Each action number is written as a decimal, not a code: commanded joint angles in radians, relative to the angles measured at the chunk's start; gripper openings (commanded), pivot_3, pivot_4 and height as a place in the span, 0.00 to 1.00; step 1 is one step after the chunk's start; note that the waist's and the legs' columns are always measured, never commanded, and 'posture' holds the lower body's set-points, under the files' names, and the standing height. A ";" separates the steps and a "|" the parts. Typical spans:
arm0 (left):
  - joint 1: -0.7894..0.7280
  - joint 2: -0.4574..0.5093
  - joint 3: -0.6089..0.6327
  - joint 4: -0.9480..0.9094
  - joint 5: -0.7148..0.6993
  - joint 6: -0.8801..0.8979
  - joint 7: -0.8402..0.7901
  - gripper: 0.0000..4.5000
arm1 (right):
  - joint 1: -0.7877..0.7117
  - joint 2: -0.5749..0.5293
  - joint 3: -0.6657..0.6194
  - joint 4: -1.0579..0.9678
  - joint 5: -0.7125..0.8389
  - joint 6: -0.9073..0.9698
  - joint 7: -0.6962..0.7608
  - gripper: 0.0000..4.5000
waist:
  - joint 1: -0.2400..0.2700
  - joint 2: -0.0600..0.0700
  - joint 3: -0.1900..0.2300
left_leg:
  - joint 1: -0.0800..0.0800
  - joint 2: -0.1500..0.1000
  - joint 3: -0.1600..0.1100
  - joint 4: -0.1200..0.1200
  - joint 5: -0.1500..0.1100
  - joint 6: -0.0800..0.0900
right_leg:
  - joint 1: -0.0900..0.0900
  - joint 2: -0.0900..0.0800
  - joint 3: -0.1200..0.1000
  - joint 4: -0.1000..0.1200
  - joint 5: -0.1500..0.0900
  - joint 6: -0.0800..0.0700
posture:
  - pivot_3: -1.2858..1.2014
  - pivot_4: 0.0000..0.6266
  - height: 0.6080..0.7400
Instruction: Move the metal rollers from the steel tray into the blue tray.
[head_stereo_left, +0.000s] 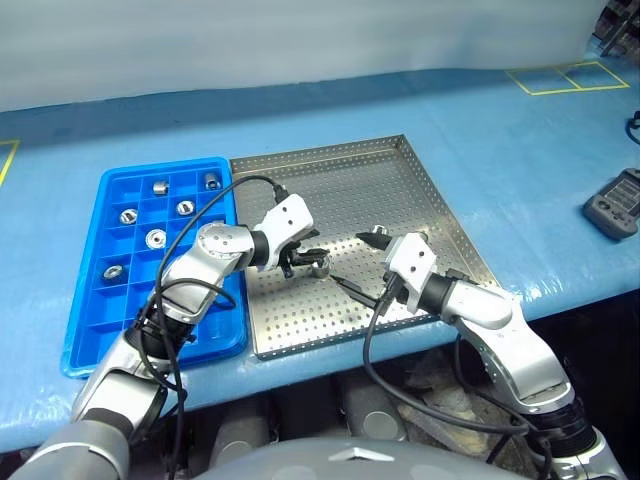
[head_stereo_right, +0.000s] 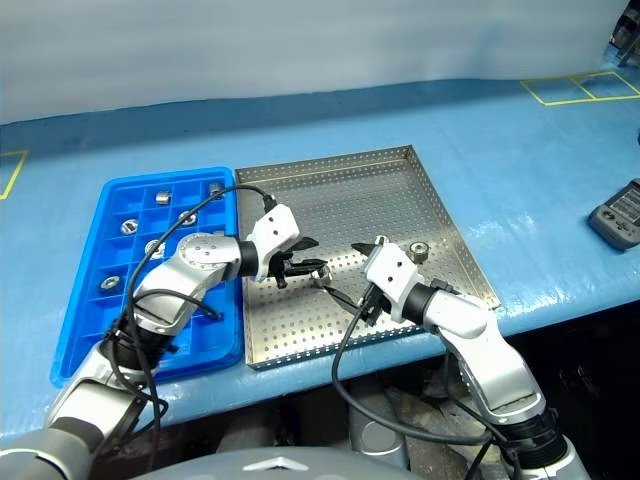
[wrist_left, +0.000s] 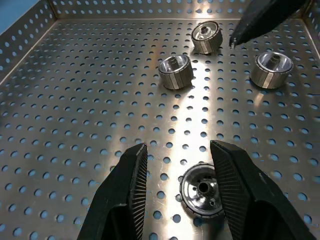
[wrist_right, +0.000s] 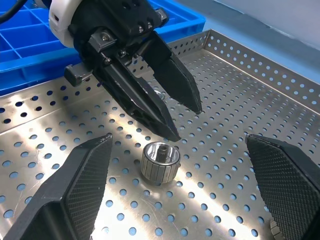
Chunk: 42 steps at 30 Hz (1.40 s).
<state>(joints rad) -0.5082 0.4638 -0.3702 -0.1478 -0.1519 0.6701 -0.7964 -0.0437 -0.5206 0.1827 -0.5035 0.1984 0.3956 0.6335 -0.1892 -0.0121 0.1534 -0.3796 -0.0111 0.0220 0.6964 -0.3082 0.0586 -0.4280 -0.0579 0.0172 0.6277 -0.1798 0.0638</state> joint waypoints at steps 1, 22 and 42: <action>0.000 0.012 -0.010 -0.048 0.001 -0.023 -0.028 0.47 | 0.002 -0.007 -0.028 -0.045 0.002 -0.015 -0.005 1.00 | -0.001 0.000 0.000 | 0.000 0.000 0.000 0.000 0.000 0.000 | 0.000 0.000 0.000 0.000 0.000 0.000 | 0.38 0.24 1.00; 0.007 -0.005 -0.115 0.042 0.117 -0.054 -0.020 0.88 | 0.010 -0.017 -0.032 -0.057 0.002 -0.010 -0.010 1.00 | -0.005 0.000 0.000 | 0.000 0.000 0.000 0.000 0.000 0.000 | 0.000 0.000 0.000 0.000 0.000 0.000 | 0.38 0.24 1.00; 0.019 -0.031 -0.092 0.070 0.131 -0.067 0.019 0.38 | -0.001 -0.020 -0.029 -0.051 0.000 -0.014 -0.010 1.00 | -0.014 0.000 0.000 | 0.000 0.000 0.000 0.000 0.000 0.000 | 0.000 0.000 0.001 0.000 0.000 0.000 | 0.38 0.24 1.00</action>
<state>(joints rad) -0.4890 0.4411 -0.4862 -0.0783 -0.0332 0.6224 -0.7923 -0.0335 -0.5377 0.1772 -0.5176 0.1985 0.3963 0.6258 -0.2031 -0.0120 0.1534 -0.3796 -0.0111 0.0221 0.6964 -0.3084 0.0590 -0.4280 -0.0579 0.0177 0.6276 -0.1796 0.0642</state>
